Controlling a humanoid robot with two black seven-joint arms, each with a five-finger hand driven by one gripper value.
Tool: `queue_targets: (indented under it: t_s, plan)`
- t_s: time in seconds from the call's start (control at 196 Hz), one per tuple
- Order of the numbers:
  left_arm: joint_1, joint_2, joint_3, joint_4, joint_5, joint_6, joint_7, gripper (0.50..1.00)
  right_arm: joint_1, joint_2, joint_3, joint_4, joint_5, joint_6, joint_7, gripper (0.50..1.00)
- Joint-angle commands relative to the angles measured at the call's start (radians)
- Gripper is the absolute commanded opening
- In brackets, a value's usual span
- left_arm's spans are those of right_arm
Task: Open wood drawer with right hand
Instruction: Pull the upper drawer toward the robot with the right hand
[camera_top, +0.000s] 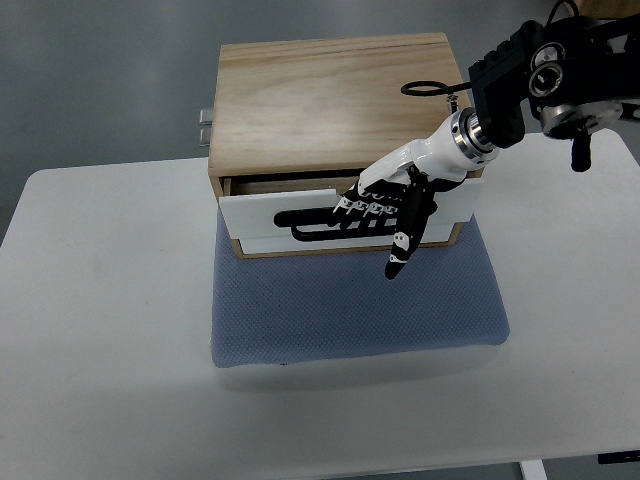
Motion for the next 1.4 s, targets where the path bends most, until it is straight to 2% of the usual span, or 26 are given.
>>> queue_targets:
  t_s: [0.0, 0.522, 1.396]
  plan:
    - [0.0, 0.0, 0.0, 0.0, 0.0, 0.0, 0.0, 1.0, 0.004, -0.003, -0.001, 0.015, 0.0, 0.017, 0.0, 0.944]
    - [0.0, 0.0, 0.0, 0.0, 0.0, 0.0, 0.0, 1.0, 0.047, -0.026, -0.028, 0.1, 0.0, 0.114, 0.002, 0.944]
    - [0.0, 0.0, 0.0, 0.0, 0.0, 0.0, 0.0, 1.0, 0.163, -0.11, -0.014, 0.135, 0.009, 0.114, 0.005, 0.944]
